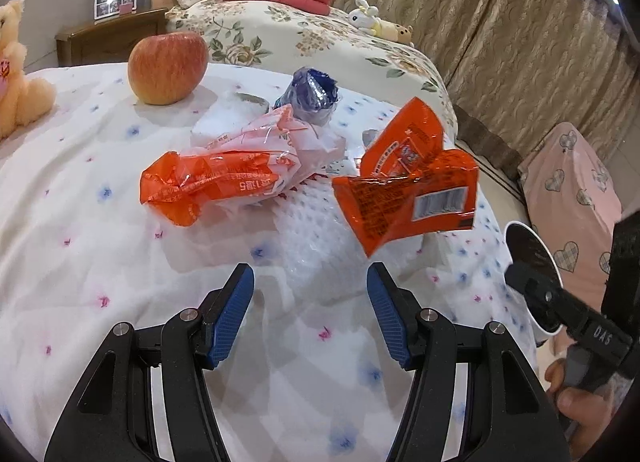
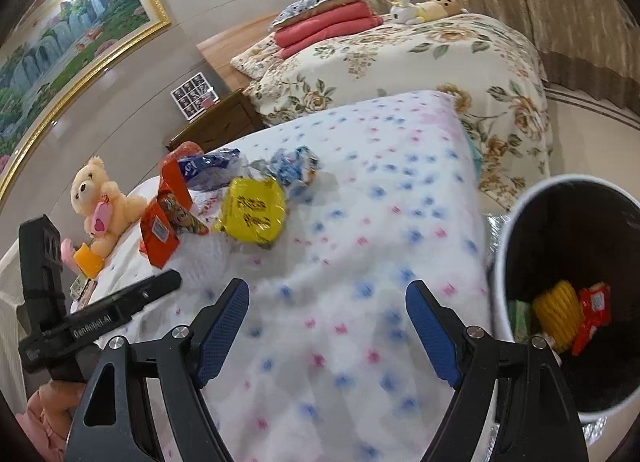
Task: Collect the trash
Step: 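Grasp the yellow snack bag with the right tool while the left tool grasps the white foam net, then carry the yellow bag and white foam net over the bin with both tools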
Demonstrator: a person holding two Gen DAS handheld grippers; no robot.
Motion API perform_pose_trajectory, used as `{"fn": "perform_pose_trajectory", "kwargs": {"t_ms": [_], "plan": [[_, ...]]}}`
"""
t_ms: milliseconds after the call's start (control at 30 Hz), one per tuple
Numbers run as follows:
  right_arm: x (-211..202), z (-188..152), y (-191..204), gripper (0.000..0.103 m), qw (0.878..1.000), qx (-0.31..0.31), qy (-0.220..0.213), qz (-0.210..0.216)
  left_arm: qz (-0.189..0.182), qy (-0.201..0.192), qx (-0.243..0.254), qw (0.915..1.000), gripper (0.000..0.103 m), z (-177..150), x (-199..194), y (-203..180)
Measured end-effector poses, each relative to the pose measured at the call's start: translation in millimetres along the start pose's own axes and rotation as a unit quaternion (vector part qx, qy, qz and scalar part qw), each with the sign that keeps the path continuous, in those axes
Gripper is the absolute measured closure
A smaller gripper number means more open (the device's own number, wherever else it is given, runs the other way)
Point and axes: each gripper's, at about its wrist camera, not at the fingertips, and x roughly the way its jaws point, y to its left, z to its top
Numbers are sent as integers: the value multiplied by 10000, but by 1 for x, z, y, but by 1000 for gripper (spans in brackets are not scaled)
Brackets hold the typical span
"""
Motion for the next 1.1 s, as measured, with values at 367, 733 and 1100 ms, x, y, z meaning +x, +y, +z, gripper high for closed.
{"fn": "perform_pose_trajectory", "kwargs": {"t_ms": [367,733,1100], "plan": [[53,24,41,25,9986,-385,229,270,-269,62,118,9995,78,-2,4,1],[51,18,45,83,9985,-451,163,264,-232,-322,317,9987,94,-18,-29,1],[5,-5,23,84,9996,-255,20,111,-514,-474,238,9973,94,-36,-58,-2]]}}
